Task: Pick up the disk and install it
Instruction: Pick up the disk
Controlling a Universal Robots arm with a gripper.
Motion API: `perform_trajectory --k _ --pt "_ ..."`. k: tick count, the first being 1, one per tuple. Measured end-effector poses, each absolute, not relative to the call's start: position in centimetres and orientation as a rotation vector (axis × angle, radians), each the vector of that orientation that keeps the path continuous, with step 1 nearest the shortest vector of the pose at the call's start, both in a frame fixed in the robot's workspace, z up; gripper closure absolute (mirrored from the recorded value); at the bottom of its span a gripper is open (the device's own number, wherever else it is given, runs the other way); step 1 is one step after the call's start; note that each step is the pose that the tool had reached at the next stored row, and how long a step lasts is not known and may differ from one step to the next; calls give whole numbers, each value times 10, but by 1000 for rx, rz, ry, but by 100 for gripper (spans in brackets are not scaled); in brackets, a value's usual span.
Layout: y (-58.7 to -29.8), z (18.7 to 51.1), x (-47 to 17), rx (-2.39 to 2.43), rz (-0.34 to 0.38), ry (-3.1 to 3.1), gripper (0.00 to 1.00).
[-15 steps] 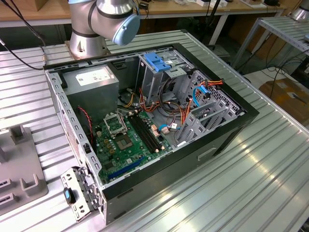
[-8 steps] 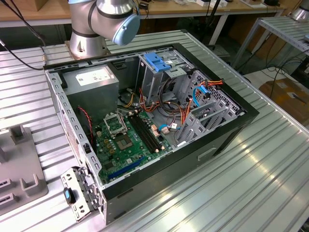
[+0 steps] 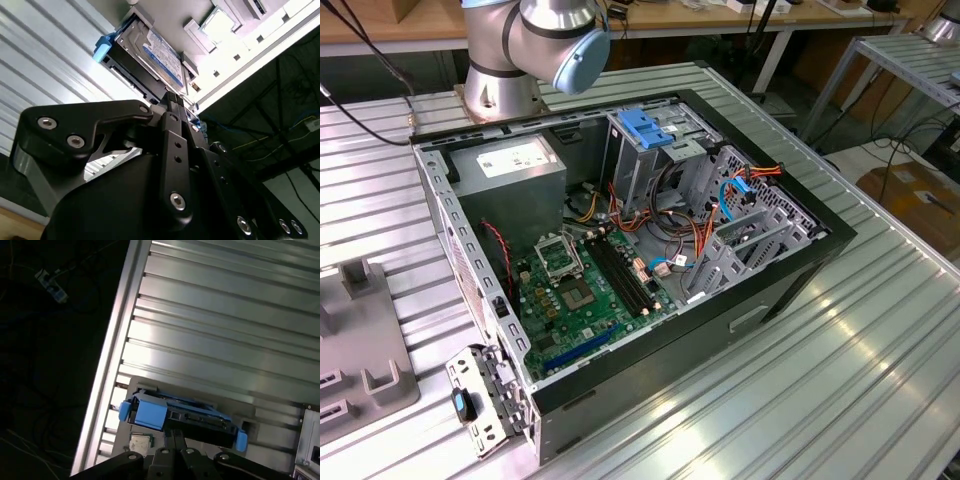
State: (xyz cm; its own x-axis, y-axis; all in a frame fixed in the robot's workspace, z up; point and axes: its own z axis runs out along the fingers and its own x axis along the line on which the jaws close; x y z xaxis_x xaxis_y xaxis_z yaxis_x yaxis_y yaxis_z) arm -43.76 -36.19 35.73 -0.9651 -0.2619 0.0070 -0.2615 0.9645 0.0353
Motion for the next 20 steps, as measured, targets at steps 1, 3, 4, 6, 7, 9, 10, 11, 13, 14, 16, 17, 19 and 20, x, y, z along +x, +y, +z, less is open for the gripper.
perform_trajectory --k 1,3,4,6,7,9,10,11,13,14,16,17,19,20 --pt "-362 357 -438 440 -53 -3098 89" --pt "-362 357 -438 505 -53 -3087 89" --pt "-362 357 -438 533 -53 -3082 89" --pt "-362 356 -438 591 -52 -3071 89" --pt "-362 356 -438 641 -52 -3061 89" --pt "-362 356 -438 704 -51 -3046 89" --pt "-362 356 -438 707 -51 -3045 89" --pt "-362 356 -438 707 -51 -3045 89" --pt "-362 356 -438 708 -51 -3045 89" --pt "-362 356 -438 708 -51 -3045 89" --pt "-362 356 -438 708 -51 -3045 89" --pt "-362 356 -438 709 -51 -3045 89" --pt "-362 356 -438 718 -51 -3043 89" --pt "-362 356 -438 720 -51 -3042 89"
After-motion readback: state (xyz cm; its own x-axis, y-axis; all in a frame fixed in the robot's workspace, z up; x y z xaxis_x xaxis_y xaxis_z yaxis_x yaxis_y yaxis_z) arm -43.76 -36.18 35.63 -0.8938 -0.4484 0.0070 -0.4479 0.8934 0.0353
